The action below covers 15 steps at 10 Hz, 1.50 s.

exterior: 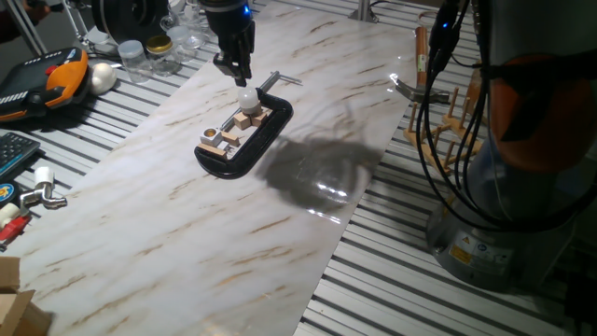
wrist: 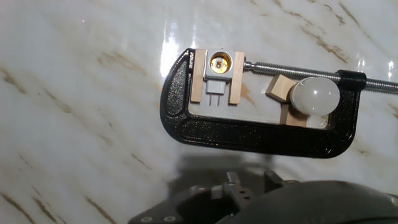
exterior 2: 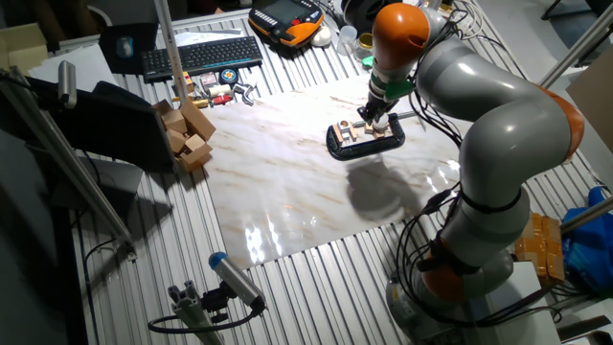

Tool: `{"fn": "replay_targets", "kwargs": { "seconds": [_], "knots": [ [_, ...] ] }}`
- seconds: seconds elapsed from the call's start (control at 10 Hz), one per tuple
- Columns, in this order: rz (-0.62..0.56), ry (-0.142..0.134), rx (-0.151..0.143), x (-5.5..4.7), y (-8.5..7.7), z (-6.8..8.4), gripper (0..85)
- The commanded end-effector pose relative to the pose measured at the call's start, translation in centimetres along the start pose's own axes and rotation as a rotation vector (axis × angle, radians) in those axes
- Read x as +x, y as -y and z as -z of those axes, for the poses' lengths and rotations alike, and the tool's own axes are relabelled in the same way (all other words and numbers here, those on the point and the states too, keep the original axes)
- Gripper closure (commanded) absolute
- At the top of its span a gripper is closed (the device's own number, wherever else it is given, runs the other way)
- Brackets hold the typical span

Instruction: Install the light bulb by rotating it

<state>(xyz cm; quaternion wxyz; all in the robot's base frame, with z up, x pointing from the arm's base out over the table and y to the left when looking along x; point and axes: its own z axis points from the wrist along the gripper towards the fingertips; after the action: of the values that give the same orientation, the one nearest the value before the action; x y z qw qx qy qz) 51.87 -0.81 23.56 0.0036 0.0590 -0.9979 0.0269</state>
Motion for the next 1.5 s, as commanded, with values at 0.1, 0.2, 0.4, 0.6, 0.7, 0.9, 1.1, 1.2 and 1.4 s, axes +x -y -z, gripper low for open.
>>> {"fn": "replay_targets", "kwargs": {
  "seconds": [0.1,0.2,0.4,0.6,0.7,0.9,1.1,1.2,1.4],
  "knots": [
    [-0.001,0.002,-0.002,-0.1,0.3,-0.3,85.0],
    [-0.003,0.003,-0.003,-0.1,0.5,-0.4,85.0],
    [-0.004,0.007,-0.010,0.0,0.8,-0.9,85.0],
    [-0.004,0.010,-0.012,0.0,1.1,-1.3,85.0],
    [-0.004,0.012,-0.016,0.0,1.3,-1.6,85.0],
    [-0.003,0.017,-0.018,-0.1,1.5,-2.1,85.0],
    [-0.004,0.021,-0.020,-0.2,1.5,-2.5,85.0],
    [-0.004,0.021,-0.020,-0.2,1.6,-2.6,85.0],
    [-0.004,0.026,-0.022,-0.2,1.7,-3.0,85.0]
  ]
}}
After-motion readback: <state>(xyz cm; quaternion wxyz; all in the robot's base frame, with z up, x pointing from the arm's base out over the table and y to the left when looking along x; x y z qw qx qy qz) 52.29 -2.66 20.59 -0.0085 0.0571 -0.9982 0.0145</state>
